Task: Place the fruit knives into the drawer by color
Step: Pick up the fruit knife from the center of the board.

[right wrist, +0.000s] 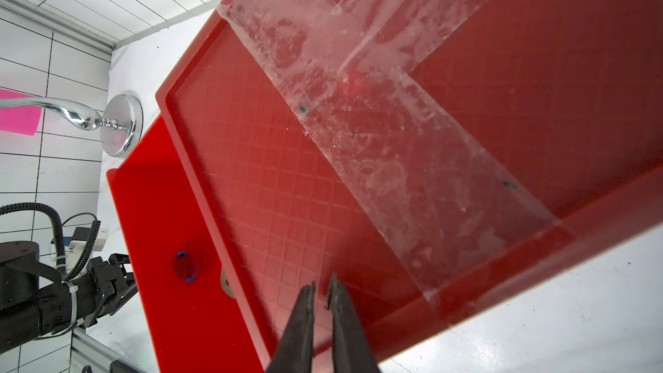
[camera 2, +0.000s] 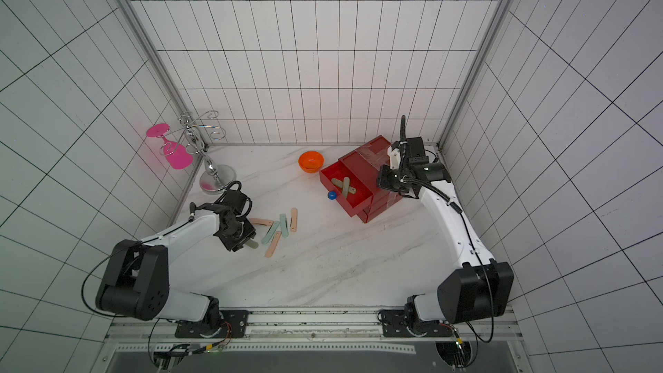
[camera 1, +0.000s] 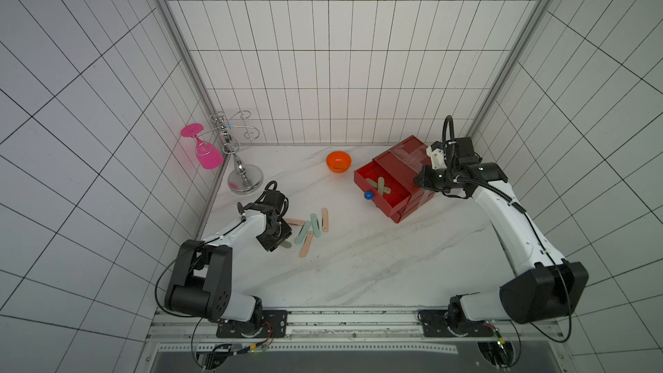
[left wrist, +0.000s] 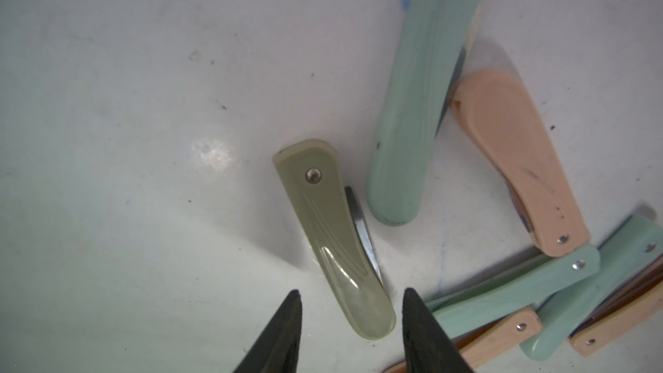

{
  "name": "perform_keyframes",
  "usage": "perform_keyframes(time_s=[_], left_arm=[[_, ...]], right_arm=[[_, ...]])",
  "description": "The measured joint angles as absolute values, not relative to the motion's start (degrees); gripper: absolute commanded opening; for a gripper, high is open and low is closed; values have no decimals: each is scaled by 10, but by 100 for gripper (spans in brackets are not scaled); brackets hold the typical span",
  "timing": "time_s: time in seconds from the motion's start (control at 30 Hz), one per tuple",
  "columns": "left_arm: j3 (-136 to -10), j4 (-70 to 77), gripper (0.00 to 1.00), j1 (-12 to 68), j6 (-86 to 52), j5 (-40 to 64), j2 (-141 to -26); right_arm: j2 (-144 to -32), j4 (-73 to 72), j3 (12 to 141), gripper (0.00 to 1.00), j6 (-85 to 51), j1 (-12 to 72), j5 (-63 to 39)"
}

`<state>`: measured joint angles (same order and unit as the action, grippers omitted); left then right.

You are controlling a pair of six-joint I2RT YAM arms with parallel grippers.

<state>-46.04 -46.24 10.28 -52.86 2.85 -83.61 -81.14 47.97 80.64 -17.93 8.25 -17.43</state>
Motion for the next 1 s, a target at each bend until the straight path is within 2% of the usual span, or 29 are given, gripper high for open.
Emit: perform_keyframes(time_s=[0.6,0.73,0.83,1.0], left_arm=[[-462,-452,44,89,-527,30,-872],[-462,-454,39,84,-525,30,-872],[-460,-454,28,78,-523,28,-872],[-460,-455,22,74,-517,28,-872]], right_arm=[[-811,481,806,15,-180,83,-174],[-811,481,806,14,-180,83,-173],[-811,481,806,15,-179,83,-173],[-810,482,806,15,-180,83,-174]])
